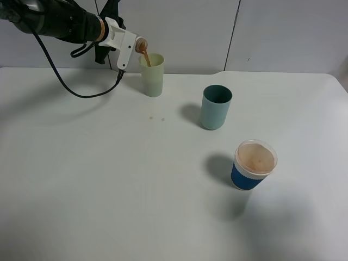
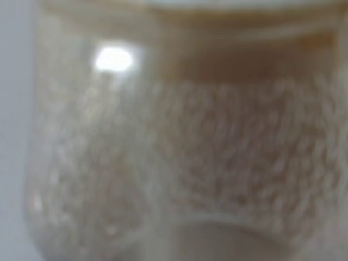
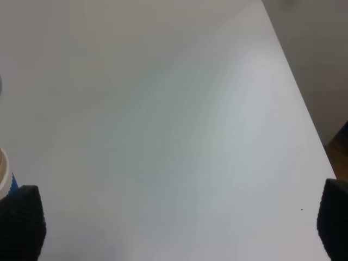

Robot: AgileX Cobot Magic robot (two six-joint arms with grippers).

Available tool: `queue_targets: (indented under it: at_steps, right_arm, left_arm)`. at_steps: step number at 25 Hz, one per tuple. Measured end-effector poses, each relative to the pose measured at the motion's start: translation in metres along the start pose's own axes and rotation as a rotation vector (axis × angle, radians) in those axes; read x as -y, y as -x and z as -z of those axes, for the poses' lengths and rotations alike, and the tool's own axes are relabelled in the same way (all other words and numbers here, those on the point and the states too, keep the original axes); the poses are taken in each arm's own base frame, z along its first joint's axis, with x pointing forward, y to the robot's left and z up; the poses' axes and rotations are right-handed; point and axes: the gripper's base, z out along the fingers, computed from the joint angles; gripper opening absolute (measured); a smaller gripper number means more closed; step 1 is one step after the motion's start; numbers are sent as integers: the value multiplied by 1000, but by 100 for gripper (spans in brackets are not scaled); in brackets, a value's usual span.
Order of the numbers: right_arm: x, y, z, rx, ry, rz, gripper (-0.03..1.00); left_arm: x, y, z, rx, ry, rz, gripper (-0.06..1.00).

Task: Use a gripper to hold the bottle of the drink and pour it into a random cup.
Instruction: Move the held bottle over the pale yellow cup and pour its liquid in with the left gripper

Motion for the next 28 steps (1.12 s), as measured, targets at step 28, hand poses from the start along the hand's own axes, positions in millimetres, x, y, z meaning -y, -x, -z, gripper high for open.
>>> queue_targets:
  at_steps: [28]
  right_arm:
    - [0,0,0,0,0,0,100]
  left_arm:
    - [-26,3,3,-16,72,-97,34]
